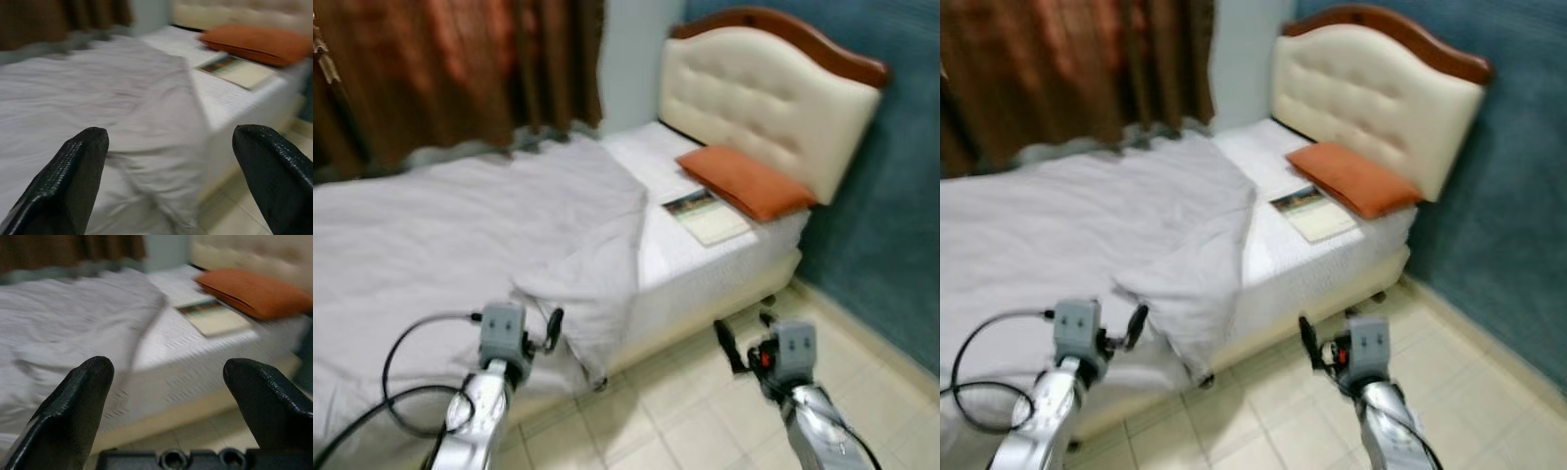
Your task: Clean up the room
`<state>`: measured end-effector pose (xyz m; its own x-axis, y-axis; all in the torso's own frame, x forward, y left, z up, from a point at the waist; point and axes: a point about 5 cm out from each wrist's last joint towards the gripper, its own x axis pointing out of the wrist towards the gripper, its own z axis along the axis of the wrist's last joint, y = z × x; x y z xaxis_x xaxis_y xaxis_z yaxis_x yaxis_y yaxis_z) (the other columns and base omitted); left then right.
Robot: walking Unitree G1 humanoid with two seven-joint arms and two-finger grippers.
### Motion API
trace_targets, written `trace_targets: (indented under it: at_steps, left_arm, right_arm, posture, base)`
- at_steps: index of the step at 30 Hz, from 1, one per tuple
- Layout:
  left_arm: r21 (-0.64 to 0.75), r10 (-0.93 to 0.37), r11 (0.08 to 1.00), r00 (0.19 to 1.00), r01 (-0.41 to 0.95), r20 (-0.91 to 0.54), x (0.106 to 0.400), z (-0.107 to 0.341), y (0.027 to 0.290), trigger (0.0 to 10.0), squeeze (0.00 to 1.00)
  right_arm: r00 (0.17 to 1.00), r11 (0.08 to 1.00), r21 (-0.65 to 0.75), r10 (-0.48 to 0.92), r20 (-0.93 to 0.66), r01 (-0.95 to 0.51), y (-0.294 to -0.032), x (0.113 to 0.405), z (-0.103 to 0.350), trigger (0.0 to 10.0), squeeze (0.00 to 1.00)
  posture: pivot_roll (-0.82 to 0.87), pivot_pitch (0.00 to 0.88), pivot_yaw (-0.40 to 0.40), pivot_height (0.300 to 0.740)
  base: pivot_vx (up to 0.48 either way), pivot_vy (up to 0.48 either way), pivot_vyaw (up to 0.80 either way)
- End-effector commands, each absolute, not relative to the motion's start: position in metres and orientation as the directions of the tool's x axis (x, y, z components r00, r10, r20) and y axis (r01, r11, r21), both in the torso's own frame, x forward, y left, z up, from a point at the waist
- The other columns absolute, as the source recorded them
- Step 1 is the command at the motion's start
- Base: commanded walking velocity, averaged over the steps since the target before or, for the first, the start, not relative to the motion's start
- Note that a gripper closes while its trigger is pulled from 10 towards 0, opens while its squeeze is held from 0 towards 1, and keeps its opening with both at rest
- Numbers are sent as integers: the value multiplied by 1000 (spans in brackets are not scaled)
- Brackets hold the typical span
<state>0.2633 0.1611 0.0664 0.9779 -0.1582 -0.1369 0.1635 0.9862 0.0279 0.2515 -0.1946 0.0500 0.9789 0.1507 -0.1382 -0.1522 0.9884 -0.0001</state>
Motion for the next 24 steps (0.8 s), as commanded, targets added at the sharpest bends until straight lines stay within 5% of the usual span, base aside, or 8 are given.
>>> trace_targets:
  at_steps: [1,12,24]
  left_arm:
    - [39,-160,985,977,167,-142,265,68,162,10000,0]
    - [85,-166,980,977,178,-134,266,69,160,10000,0]
    - [85,-156,982,978,169,-139,270,70,158,10000,0]
  right_arm:
    - [980,988,-3,155,-128,-157,-194,254,53,10000,0]
    - [981,988,2,154,-117,-154,-194,253,53,10000,0]
    - [980,987,2,160,-116,-161,-193,254,54,10000,0]
  posture:
    - [-21,0,-2,732]
    - [-25,0,0,732]
    - [-29,0,4,732]
  base:
    - [0,420,-800]
    - [147,408,-218]
    - [328,0,0]
